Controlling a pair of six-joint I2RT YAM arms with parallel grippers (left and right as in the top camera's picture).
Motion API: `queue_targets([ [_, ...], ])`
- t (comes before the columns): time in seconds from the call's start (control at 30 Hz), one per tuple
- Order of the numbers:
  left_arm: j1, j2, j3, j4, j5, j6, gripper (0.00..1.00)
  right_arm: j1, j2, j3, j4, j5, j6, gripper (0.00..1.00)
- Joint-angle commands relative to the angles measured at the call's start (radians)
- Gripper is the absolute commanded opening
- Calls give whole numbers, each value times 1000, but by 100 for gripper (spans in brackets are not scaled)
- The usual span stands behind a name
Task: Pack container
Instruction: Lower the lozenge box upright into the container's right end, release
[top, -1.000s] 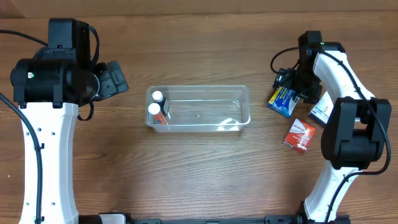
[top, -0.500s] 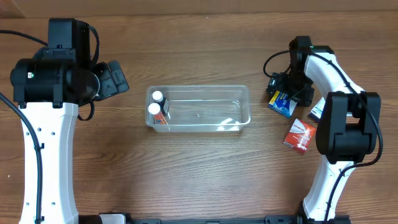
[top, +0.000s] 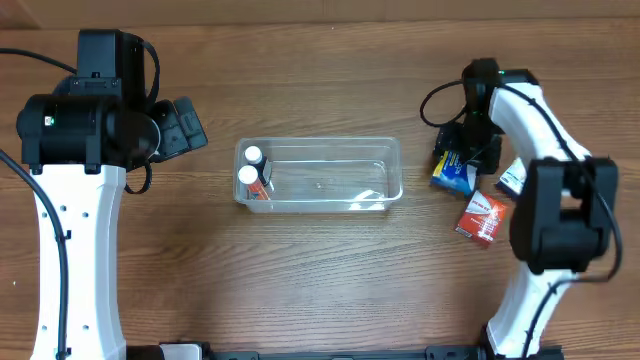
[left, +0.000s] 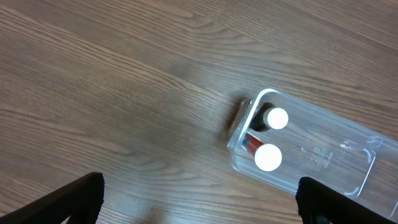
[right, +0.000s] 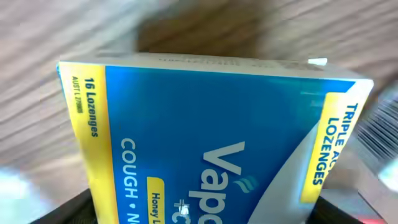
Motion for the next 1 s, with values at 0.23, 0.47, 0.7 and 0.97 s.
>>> queue_targets([
  [0.23, 2, 0, -5, 2, 9, 16, 100, 415, -475, 13, -33, -1, -63, 76],
  [0.47, 2, 0, -5, 1, 9, 15, 100, 488, -333, -124, 137, -3, 10, 76],
  [0.7, 2, 0, -5, 2, 9, 15, 100, 488, -214, -131, 187, -2, 9, 77],
  [0.97, 2, 0, -5, -5, 9, 31, 100, 481, -321, 54, 25, 80, 77, 100],
])
